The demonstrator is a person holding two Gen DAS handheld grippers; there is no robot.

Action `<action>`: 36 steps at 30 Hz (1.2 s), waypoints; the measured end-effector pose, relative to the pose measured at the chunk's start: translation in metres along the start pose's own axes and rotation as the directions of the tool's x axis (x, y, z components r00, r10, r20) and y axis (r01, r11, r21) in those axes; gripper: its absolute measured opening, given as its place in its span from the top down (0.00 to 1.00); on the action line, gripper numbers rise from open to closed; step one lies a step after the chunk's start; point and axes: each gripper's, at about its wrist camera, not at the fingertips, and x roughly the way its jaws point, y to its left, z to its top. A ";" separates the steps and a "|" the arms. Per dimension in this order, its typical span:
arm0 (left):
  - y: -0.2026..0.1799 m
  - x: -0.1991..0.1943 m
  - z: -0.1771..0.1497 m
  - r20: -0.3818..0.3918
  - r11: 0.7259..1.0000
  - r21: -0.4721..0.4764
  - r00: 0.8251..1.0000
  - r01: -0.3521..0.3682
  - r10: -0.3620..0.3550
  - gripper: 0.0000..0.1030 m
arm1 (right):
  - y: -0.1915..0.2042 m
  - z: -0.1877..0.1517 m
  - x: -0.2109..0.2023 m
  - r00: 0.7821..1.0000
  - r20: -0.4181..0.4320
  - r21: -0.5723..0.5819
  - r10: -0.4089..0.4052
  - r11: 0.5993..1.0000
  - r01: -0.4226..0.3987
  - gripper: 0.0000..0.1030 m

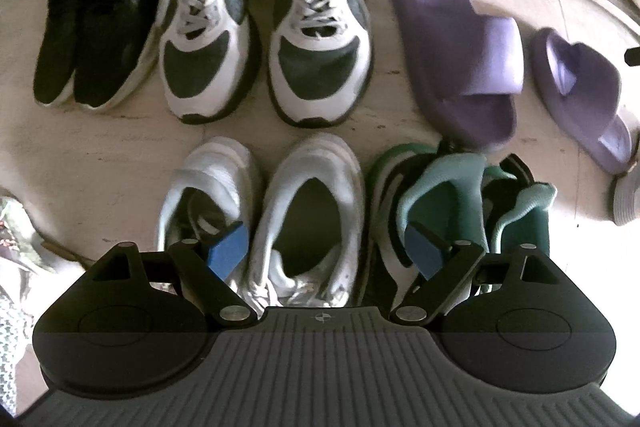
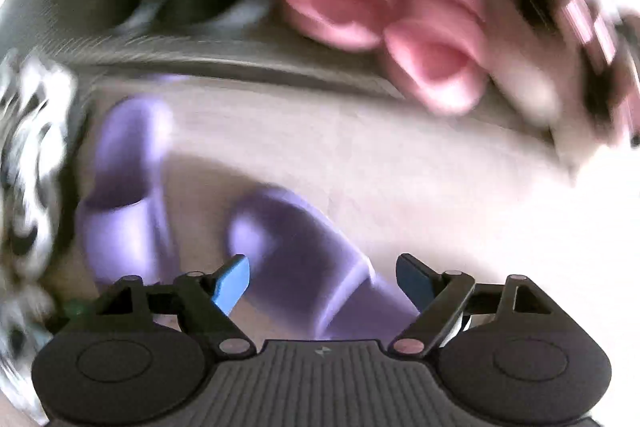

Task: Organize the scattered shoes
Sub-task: 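Grasp the second purple slide with the right gripper, then set the second purple slide beside the first and open the right gripper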

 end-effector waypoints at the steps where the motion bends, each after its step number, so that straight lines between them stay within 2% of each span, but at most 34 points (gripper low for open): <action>1: -0.003 0.001 -0.001 -0.001 1.000 0.012 1.000 -0.001 0.001 0.13 | -0.011 -0.004 0.007 0.999 -0.013 0.113 0.040 0.993 -0.039 0.20; 3: -0.006 0.002 -0.002 -0.005 1.000 0.026 1.000 -0.003 0.003 0.13 | -0.013 -0.006 0.016 0.999 -0.021 0.188 0.044 0.981 -0.040 0.20; 7: -0.005 0.009 -0.004 -0.022 0.999 0.032 1.000 -0.015 0.016 0.13 | 0.000 -0.006 0.039 0.999 -0.036 0.282 -0.023 0.959 0.032 0.20; 9: -0.002 0.013 -0.003 -0.031 0.999 0.025 0.999 -0.020 0.021 0.13 | 0.015 -0.001 0.053 0.995 -0.061 0.318 -0.074 0.944 0.090 0.21; 11: 0.001 0.016 -0.003 -0.039 1.000 0.017 0.999 -0.022 0.023 0.13 | 0.036 0.006 0.066 0.981 -0.098 0.297 -0.165 0.937 0.187 0.21; 13: 0.004 0.018 -0.003 -0.046 1.000 0.008 0.999 -0.024 0.024 0.13 | 0.052 0.010 0.075 0.961 -0.105 0.217 -0.257 0.937 0.274 0.22; 14: 0.005 0.018 -0.003 -0.048 1.000 0.007 0.999 -0.024 0.024 0.13 | 0.054 0.011 0.076 0.958 -0.105 0.205 -0.268 0.937 0.285 0.23; 15: 0.006 0.019 -0.002 -0.049 1.000 0.003 0.998 -0.024 0.024 0.13 | 0.066 0.012 0.084 0.936 -0.109 0.111 -0.335 0.931 0.346 0.24; 16: 0.007 0.019 -0.002 -0.049 1.000 0.000 0.999 -0.024 0.024 0.13 | 0.070 0.011 0.087 0.925 -0.111 0.065 -0.364 0.926 0.373 0.28; 17: 0.008 0.018 -0.002 -0.049 1.000 -0.001 0.999 -0.024 0.023 0.13 | 0.072 0.010 0.087 0.922 -0.103 0.025 -0.373 0.926 0.377 0.29; 19: 0.010 0.017 -0.001 -0.046 1.000 -0.011 0.999 -0.021 0.020 0.13 | 0.075 0.006 0.084 0.928 -0.094 -0.060 -0.360 0.933 0.355 0.31; 22: 0.011 0.014 0.000 -0.036 1.000 -0.021 0.999 -0.013 0.012 0.13 | 0.080 -0.002 0.064 0.955 -0.034 -0.198 -0.295 0.938 0.283 0.31; 24: 0.010 0.010 0.000 -0.027 1.000 -0.020 1.000 -0.009 0.008 0.13 | 0.083 -0.008 0.047 0.969 0.012 -0.289 -0.248 0.927 0.241 0.31; 25: 0.009 0.008 -0.001 -0.022 1.000 -0.019 1.000 -0.007 0.006 0.13 | 0.087 -0.017 0.035 0.973 0.051 -0.381 -0.224 0.897 0.226 0.31; 26: 0.008 0.007 -0.001 -0.019 1.000 -0.018 1.000 -0.005 0.004 0.13 | 0.091 -0.025 0.028 0.973 0.080 -0.466 -0.215 0.855 0.227 0.31; 28: 0.006 0.004 -0.002 -0.013 1.000 -0.014 1.000 -0.001 0.001 0.13 | 0.101 -0.050 0.020 0.969 0.147 -0.674 -0.200 0.697 0.246 0.31; 29: 0.005 0.003 -0.003 -0.010 1.000 -0.011 1.000 -0.001 0.001 0.13 | 0.103 -0.069 0.023 0.963 0.182 -0.780 -0.198 0.568 0.264 0.31; 30: 0.005 0.003 -0.003 -0.009 1.000 -0.009 1.000 -0.001 0.001 0.13 | 0.106 -0.087 0.025 0.958 0.216 -0.863 -0.189 0.422 0.278 0.31; 32: 0.004 0.003 -0.004 -0.010 1.000 -0.007 1.000 -0.003 0.003 0.13 | 0.110 -0.124 0.031 0.948 0.277 -0.950 -0.157 0.104 0.294 0.31; 34: 0.005 0.004 -0.005 -0.013 1.000 -0.008 1.000 -0.005 0.005 0.13 | 0.107 -0.152 0.047 0.939 0.302 -0.952 -0.165 -0.109 0.287 0.31; 35: 0.005 0.004 -0.004 -0.015 1.000 -0.009 1.000 -0.006 0.006 0.13 | 0.106 -0.162 0.055 0.937 0.307 -0.945 -0.168 -0.172 0.279 0.31; 36: 0.006 0.005 -0.004 -0.016 1.000 -0.011 1.000 -0.006 0.006 0.13 | 0.106 -0.169 0.063 0.936 0.310 -0.938 -0.167 -0.213 0.272 0.31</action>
